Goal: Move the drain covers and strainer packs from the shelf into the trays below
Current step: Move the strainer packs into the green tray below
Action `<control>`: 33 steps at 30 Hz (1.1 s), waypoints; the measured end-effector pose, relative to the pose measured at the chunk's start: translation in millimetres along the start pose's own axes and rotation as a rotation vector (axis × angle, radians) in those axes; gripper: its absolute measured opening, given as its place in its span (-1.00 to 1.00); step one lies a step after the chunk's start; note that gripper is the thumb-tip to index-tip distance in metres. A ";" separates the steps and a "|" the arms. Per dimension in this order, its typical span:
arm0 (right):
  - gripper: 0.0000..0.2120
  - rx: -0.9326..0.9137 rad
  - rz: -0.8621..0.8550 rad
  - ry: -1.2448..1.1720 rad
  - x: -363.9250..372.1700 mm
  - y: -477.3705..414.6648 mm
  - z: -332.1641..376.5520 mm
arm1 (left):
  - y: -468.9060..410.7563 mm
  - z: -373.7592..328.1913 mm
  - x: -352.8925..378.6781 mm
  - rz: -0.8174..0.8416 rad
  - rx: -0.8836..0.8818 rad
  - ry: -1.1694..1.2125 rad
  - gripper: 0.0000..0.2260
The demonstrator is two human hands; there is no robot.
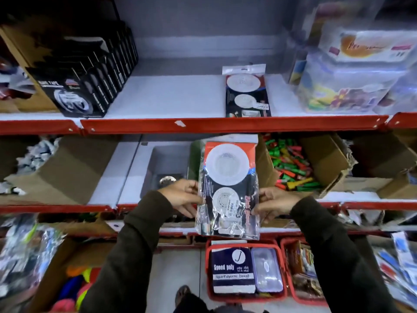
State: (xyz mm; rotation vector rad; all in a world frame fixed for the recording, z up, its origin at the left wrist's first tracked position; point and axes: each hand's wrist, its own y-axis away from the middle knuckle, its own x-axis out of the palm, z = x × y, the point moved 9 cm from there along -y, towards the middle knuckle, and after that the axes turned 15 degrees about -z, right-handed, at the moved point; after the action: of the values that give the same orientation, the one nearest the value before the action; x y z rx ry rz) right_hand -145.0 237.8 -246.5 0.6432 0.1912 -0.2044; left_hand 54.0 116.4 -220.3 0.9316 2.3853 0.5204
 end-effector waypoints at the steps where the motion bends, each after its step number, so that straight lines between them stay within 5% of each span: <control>1: -0.70 0.032 0.013 0.020 2.5 -5.6 -8.5 | -5.4 8.5 3.3 0.003 -0.027 -0.033 -0.81; 5: -0.73 0.159 -0.010 0.008 7.9 -36.8 -25.3 | -41.5 33.9 6.4 -0.084 -0.159 -0.079 -0.75; 12: -0.64 0.186 -0.430 -0.115 -5.5 -108.0 -5.2 | -117.0 34.4 -9.1 -0.378 -0.180 -0.030 -0.68; 18: -0.62 0.083 -0.587 0.352 -10.0 -133.6 5.2 | -142.7 34.2 -21.8 -0.507 -0.102 -0.401 -0.68; 21: -0.58 -0.058 -0.627 0.359 -13.7 -123.5 13.1 | -122.8 25.1 -22.5 -0.551 -0.030 -0.487 -0.66; 25: -0.73 -0.452 -0.867 0.238 -38.1 -72.8 69.6 | -88.8 -26.8 -19.3 -0.637 0.227 -0.463 -0.75; 29: -0.86 -0.841 -1.101 0.002 -73.9 -7.7 147.0 | -35.0 -130.7 -16.0 -0.760 0.679 -0.401 -0.76; 33: -0.83 -0.943 -1.294 0.087 -121.7 24.4 206.9 | 7.5 -219.5 -28.3 -0.928 1.039 -0.336 -0.70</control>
State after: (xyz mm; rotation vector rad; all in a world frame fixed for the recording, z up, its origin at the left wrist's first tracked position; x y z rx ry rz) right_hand -232.8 146.2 -41.3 -0.5031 0.7206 -1.2415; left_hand -54.5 66.7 -33.9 0.1051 2.3466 -1.1944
